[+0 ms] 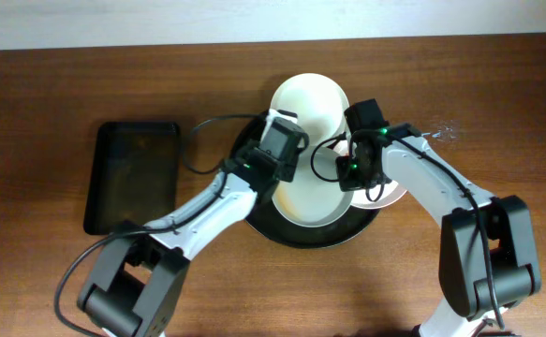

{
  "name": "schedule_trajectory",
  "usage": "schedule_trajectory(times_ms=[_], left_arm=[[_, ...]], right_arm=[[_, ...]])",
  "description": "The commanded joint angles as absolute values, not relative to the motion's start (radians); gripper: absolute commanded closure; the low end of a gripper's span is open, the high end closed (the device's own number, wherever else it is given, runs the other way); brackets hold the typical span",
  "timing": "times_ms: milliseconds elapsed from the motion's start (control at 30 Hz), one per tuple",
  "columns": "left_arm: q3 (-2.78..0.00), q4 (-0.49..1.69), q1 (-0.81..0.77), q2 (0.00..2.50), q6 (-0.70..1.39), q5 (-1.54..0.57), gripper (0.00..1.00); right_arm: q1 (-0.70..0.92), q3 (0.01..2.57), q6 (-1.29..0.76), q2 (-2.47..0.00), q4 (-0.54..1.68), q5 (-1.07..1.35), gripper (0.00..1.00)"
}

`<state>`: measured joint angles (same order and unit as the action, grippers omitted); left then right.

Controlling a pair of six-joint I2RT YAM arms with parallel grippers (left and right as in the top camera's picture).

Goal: Clean dirty plates on tray and stack at the side
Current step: 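Lift the green plate with the right gripper and carry it right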

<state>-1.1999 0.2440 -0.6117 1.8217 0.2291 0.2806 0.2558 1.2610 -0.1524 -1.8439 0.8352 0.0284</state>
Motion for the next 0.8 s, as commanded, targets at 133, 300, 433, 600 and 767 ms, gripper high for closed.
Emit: schedule_trajectory(times_ms=[133, 300, 433, 600, 767], left_arm=[[-1.216, 0.311, -0.465, 1.553, 0.25, 0.266, 1.0], [-1.216, 0.406, -0.393, 1.463, 0.25, 0.25, 1.0], [-1.216, 0.493, -0.353, 1.449, 0.249, 0.231, 1.0], [-1.216, 0.545, -0.347, 1.449, 0.249, 0.224, 1.0], [-1.216, 0.556, -0.347, 1.449, 0.249, 0.224, 1.0]], right_arm=[[0.26, 1.459, -0.112, -1.813, 1.106, 0.015, 0.96], [0.26, 1.592, -0.109, -1.813, 1.292, 0.0, 0.96], [0.262, 1.681, -0.109, -1.813, 1.43, -0.078, 0.96], [0.262, 1.708, -0.11, -1.818, 1.553, -0.118, 0.96], [0.272, 1.708, -0.157, -1.852, 1.635, -0.205, 0.96]])
